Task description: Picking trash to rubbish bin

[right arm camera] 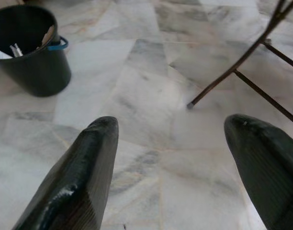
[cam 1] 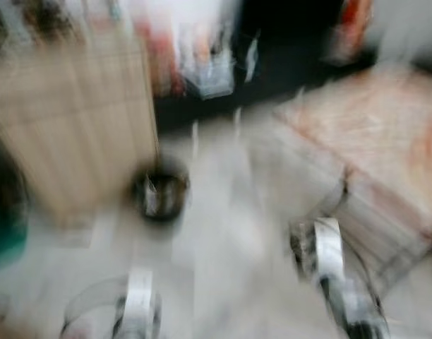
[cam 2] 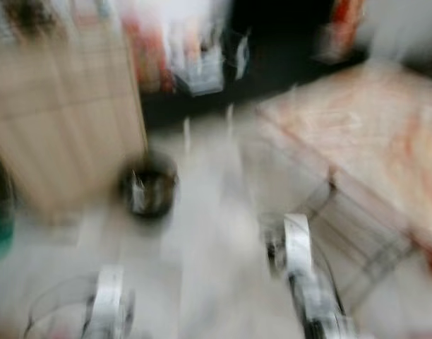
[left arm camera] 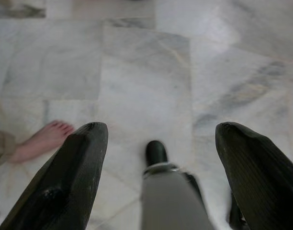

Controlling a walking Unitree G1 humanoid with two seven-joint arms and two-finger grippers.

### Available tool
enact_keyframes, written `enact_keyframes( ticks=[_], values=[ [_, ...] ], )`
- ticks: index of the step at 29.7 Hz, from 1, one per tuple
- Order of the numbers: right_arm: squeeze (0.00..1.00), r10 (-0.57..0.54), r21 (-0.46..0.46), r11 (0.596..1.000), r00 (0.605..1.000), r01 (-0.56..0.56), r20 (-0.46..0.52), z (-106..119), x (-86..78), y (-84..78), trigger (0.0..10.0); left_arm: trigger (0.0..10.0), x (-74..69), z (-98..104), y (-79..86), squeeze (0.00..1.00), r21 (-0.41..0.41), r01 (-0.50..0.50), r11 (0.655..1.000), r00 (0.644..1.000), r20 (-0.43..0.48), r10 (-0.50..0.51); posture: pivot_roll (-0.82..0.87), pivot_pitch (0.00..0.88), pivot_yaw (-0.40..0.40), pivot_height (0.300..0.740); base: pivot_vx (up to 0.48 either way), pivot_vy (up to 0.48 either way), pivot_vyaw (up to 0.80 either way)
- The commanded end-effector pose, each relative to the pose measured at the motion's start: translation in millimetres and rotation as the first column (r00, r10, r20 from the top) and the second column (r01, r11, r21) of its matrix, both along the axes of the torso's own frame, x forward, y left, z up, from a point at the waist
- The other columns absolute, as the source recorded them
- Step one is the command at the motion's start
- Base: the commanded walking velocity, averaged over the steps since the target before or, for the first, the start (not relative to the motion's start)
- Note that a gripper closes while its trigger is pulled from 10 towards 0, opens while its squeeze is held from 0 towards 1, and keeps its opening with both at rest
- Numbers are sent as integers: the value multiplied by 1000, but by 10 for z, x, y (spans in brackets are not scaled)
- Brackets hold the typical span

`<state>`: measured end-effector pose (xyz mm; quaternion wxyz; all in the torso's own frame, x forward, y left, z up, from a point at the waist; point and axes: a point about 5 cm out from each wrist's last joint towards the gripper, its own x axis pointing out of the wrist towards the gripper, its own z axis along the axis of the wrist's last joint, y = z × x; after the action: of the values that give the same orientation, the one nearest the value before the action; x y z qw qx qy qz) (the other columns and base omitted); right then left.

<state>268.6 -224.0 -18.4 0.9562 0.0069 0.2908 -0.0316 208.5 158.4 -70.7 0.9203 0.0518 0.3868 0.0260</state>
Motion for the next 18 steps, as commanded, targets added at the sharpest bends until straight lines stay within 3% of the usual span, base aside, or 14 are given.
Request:
enact_keyframes(
  ticks=[1,6,15,18],
  values=[
    [0,-44,-3,999,999,44,-6,-37,-82,-95,10000,10000,-66,-41,37,0,15,13,1000,999,-37,-13,-133,49,-104,740,0,0,0],
    [0,-101,-11,995,992,100,-77,-176,-289,-188,10000,10000,-157,-89,77,0,21,0,1000,997,-71,2,-130,30,-95,740,0,0,0],
    [0,-182,1,983,969,185,-168,-369,-596,-235,10000,10000,-174,-99,103,0,27,7,1000,996,-88,-4,-144,0,-73,740,0,0,0],
    [0,-219,1,974,950,225,-223,-464,-770,-259,10000,10000,-172,-102,99,0,30,20,999,995,-98,-16,-143,0,-70,740,0,0,0]
  ],
)
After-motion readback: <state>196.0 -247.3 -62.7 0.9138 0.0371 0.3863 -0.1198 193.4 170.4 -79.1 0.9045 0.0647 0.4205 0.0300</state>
